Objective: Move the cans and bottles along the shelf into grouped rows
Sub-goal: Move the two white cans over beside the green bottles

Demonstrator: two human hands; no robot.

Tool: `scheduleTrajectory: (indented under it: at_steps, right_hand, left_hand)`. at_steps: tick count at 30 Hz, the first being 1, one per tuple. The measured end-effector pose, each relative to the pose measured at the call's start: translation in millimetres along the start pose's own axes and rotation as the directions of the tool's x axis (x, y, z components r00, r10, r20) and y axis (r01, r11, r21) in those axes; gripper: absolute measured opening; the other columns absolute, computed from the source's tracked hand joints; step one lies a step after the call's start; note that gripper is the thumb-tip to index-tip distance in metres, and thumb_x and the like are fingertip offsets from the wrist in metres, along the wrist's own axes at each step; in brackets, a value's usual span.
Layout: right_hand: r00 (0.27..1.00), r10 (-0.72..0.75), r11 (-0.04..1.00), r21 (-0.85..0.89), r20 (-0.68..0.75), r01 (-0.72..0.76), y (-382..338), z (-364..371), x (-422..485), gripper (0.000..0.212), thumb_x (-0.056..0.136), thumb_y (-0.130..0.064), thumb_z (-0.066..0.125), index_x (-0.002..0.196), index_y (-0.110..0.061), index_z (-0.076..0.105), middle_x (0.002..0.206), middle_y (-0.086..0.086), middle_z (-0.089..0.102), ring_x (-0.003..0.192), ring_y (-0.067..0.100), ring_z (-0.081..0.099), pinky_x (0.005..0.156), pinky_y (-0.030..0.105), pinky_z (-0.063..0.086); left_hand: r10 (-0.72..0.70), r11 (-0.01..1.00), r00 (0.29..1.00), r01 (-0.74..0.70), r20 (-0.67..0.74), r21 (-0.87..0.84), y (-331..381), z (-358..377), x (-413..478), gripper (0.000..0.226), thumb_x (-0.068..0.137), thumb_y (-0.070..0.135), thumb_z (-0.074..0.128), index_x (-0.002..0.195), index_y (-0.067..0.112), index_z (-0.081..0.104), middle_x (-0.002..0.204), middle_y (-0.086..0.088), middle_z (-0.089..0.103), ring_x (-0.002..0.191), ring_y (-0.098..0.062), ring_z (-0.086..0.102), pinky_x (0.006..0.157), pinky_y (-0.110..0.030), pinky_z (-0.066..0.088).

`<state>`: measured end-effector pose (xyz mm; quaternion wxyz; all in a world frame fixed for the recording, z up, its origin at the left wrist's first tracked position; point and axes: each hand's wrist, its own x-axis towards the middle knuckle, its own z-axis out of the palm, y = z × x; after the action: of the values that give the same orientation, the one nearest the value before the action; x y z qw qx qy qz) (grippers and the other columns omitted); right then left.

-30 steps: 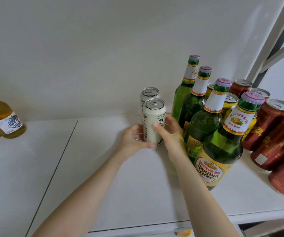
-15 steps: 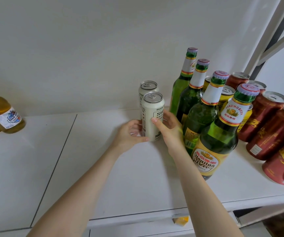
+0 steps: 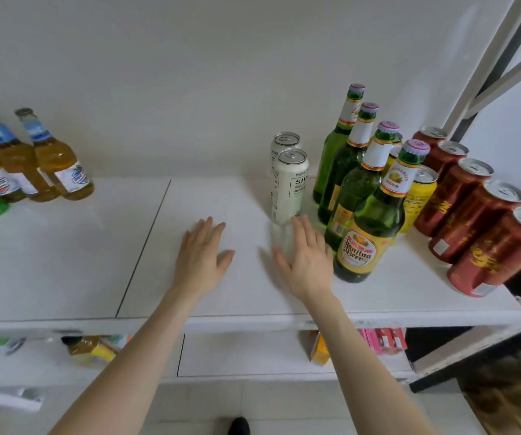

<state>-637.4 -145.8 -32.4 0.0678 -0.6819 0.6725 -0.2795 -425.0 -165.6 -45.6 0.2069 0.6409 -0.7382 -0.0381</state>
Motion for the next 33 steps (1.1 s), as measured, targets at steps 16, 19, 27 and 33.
scheduleTrajectory:
  at_steps: [16, 19, 27, 33]
  right_hand:
    - [0.947, -0.212, 0.905, -0.317, 0.239, 0.283, -67, -37, -105, 0.077, 0.099, -0.056, 0.036, 0.159, -0.019, 0.006, 0.167, 0.008, 0.007, 0.153, 0.029, 0.006, 0.121, 0.052, 0.008]
    - [0.944, -0.236, 0.895, -0.327, 0.23, 0.304, -100, -33, -113, 0.077, 0.099, -0.057, 0.035, 0.159, -0.02, 0.003, 0.167, 0.006, 0.005, 0.154, 0.027, 0.004, 0.121, 0.051, 0.006]
    - [0.946, -0.261, 0.899, -0.31, 0.191, 0.31, -206, 2, -135, 0.077, 0.099, -0.057, 0.037, 0.159, -0.02, 0.006, 0.167, 0.006, 0.007, 0.154, 0.026, 0.006, 0.121, 0.052, 0.009]
    - [0.952, -0.241, 0.907, -0.306, 0.188, 0.29, -273, 31, -143, 0.076, 0.1, -0.056, 0.034, 0.158, -0.02, 0.001, 0.167, 0.006, 0.003, 0.154, 0.026, 0.002, 0.122, 0.051, 0.006]
  left_hand:
    - [-0.064, 0.963, 0.998, 0.062, 0.0, 0.262, -18, -82, -152, 0.062, 0.098, 0.044, 0.048, 0.151, 0.014, 0.035, 0.159, -0.016, 0.03, 0.149, -0.032, 0.023, 0.12, -0.05, 0.016]
    - [-0.092, 0.952, 0.996, 0.092, -0.012, 0.292, -43, -102, -170, 0.064, 0.099, 0.047, 0.044, 0.153, 0.016, 0.031, 0.161, -0.014, 0.025, 0.151, -0.031, 0.018, 0.121, -0.049, 0.014]
    - [-0.098, 0.93, 0.995, 0.093, -0.004, 0.356, -126, -169, -193, 0.065, 0.101, 0.049, 0.036, 0.157, 0.02, 0.017, 0.165, -0.011, 0.013, 0.153, -0.028, 0.008, 0.123, -0.048, 0.008]
    - [-0.084, 0.915, 0.996, 0.073, 0.009, 0.397, -190, -200, -198, 0.065, 0.101, 0.05, 0.035, 0.157, 0.02, 0.017, 0.165, -0.011, 0.013, 0.153, -0.028, 0.007, 0.123, -0.049, 0.007]
